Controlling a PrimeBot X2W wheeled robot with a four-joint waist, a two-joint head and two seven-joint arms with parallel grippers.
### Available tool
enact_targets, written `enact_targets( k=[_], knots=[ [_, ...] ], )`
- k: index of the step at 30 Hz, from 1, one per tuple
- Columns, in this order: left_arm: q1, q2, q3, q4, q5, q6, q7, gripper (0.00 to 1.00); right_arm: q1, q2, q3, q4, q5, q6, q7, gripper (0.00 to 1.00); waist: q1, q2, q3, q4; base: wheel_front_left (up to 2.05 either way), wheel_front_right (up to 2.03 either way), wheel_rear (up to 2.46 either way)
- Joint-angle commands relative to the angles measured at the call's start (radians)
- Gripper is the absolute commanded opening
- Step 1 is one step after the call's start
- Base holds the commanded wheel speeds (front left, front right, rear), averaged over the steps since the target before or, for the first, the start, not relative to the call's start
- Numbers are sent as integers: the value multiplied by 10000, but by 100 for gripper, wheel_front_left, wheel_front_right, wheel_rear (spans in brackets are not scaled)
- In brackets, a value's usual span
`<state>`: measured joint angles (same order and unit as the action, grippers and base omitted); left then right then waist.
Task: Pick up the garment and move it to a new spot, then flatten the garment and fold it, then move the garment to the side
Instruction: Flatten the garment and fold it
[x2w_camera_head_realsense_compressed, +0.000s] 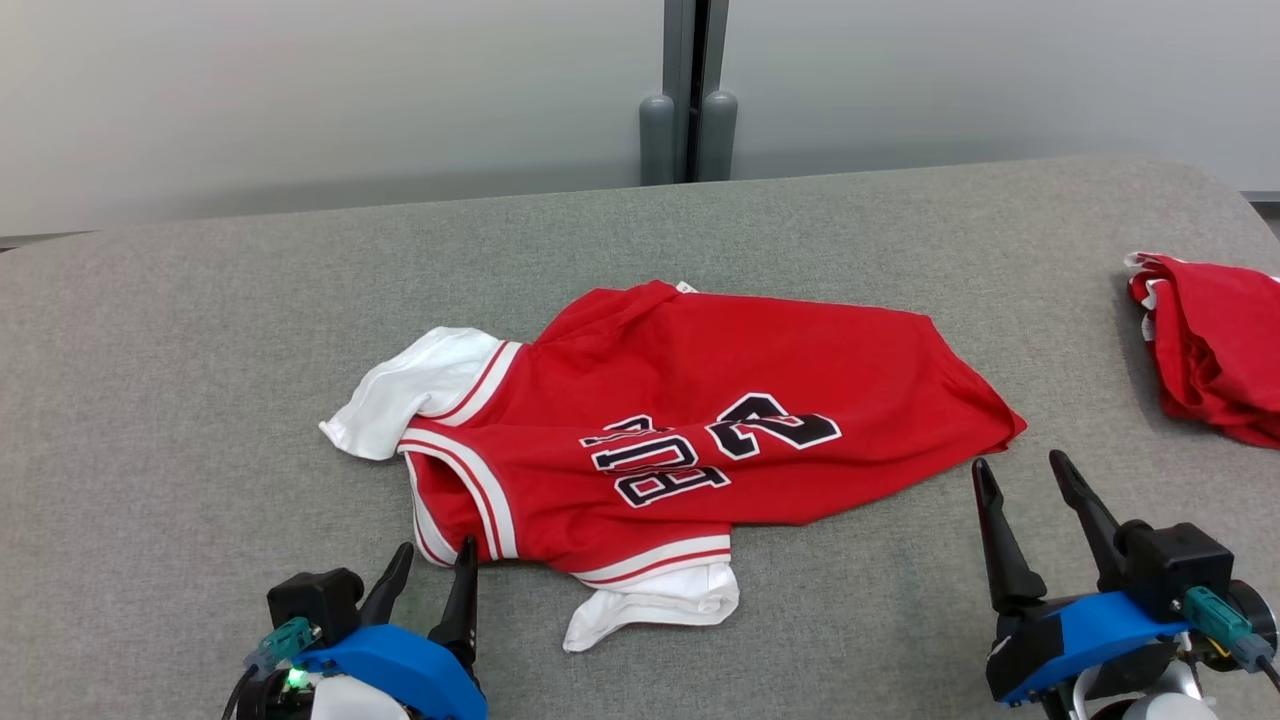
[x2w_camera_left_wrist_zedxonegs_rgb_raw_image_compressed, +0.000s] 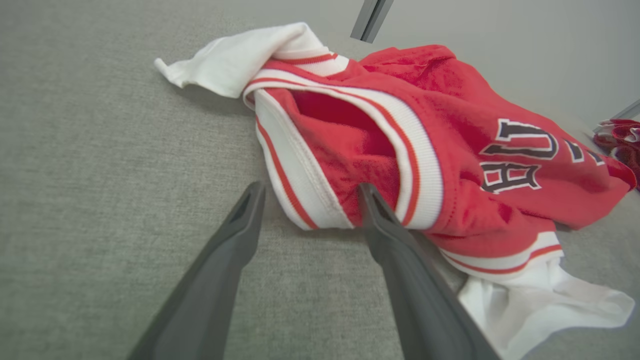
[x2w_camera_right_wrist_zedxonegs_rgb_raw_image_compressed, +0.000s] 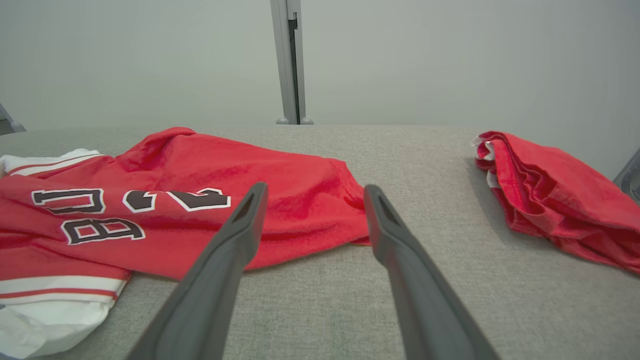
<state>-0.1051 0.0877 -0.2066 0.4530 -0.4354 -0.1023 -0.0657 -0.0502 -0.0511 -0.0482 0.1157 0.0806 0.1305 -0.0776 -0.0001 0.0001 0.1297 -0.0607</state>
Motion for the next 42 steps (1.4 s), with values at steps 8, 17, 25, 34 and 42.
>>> enact_targets(
  k=[8,17,25,34,42],
  knots=[
    [-536,14,2,337,-1117,-223,770,0,-193,11,319,153,192,5,-101,100,1,-1,80,-76,0,0,0],
    [-820,281,-774,-612,-2072,-301,300,0,-131,11,295,216,173,5,-135,100,1,-1,-87,209,0,0,0],
    [-23,701,-1220,-3906,-2615,-290,611,0,45,9,376,20,105,4,-16,100,1,-1,-209,533,0,0,0],
    [-782,1570,-846,-4954,-2352,267,1718,0,-69,9,565,-70,252,5,-23,100,1,-1,-4,539,0,0,0],
    [-3141,2104,-694,-1274,-901,880,1166,0,-516,7,857,-129,215,5,3,100,1,-1,676,-259,0,0,0]
  ],
)
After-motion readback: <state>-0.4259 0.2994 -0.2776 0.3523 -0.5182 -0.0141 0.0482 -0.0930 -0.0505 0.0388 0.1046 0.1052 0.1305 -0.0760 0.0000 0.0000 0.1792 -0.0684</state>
